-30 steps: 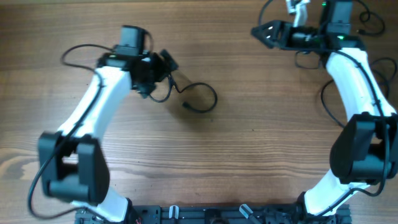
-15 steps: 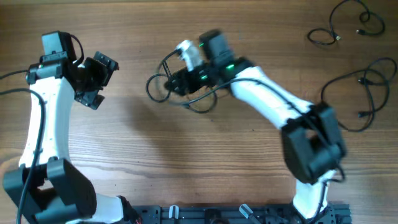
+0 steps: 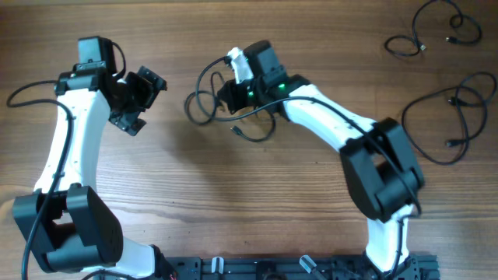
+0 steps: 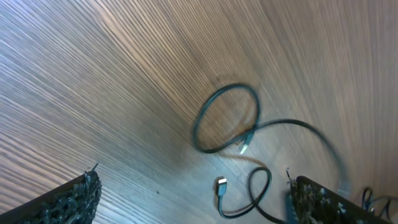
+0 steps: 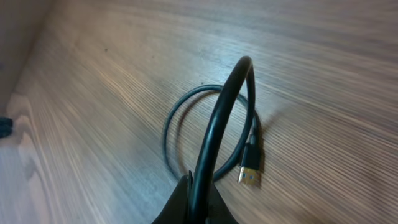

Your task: Untangle cables

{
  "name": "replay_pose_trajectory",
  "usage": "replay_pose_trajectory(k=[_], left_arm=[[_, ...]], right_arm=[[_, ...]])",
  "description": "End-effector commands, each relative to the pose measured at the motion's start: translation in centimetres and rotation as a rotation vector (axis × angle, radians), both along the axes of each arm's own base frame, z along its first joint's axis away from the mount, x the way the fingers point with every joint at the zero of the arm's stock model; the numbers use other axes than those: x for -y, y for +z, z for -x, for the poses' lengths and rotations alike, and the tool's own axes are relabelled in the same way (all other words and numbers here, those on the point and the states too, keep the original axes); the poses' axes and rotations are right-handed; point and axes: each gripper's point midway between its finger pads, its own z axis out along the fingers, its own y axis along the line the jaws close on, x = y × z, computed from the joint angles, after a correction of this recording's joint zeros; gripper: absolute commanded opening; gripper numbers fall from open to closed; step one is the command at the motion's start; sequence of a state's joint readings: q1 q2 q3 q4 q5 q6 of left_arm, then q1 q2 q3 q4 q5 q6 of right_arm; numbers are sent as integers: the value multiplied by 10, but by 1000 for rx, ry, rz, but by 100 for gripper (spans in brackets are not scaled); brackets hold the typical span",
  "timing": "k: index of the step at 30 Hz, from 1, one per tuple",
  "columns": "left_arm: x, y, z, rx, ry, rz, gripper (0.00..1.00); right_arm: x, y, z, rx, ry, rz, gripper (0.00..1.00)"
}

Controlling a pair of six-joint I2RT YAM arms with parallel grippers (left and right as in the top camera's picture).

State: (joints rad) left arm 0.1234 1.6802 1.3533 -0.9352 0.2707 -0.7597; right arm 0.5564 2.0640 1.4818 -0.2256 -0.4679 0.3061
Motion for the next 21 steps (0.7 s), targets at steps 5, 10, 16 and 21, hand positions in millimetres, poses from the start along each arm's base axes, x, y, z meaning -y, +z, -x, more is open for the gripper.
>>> replay_pose_trajectory(k=[5,10,16,21], left_arm=[[42,-2,-4,22,-136,-19,100],[66,2,-12,72,-195,-25,100],[71,1,-13,78,-211,-55,100],[71,1,-12,77,-208,-53,100]], right_arm=[[137,192,-10,313,-408,76,4],[261,237,28,362,-784,274,4],[393,230,71,187,-1267,343,4],[482,206,92,57,-1545,360,4]])
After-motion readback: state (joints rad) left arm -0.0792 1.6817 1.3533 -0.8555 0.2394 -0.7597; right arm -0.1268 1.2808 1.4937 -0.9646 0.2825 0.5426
